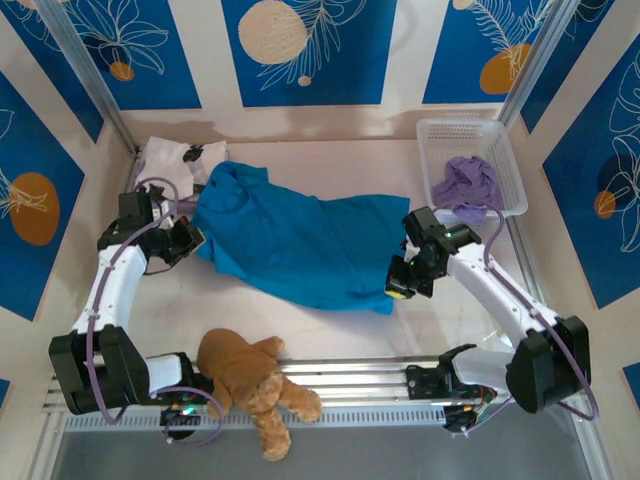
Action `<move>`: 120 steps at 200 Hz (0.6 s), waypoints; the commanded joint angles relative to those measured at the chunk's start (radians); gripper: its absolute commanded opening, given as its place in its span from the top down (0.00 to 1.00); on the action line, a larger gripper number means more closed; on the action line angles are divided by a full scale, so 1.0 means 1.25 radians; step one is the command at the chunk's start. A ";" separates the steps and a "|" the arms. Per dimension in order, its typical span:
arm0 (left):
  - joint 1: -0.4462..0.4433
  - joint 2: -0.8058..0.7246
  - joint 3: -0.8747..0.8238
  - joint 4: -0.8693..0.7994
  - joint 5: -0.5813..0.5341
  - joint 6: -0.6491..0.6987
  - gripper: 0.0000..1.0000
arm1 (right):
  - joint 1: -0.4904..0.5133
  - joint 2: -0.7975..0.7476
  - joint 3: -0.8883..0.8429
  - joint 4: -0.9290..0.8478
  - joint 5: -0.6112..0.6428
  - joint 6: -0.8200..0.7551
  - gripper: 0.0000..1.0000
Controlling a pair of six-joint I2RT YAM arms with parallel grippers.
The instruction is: Fold and stack the t-shirts
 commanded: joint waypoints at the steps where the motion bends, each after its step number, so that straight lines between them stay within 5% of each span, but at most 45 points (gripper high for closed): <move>1: 0.005 0.032 0.043 0.060 0.034 0.022 1.00 | -0.051 0.077 0.032 0.072 -0.046 -0.028 0.98; 42: 0.005 0.134 0.115 0.071 0.035 0.024 1.00 | -0.110 0.244 0.159 0.063 0.003 -0.111 0.71; 120: 0.005 0.151 0.083 0.068 0.047 0.044 1.00 | -0.082 0.122 0.026 0.092 -0.021 -0.029 0.57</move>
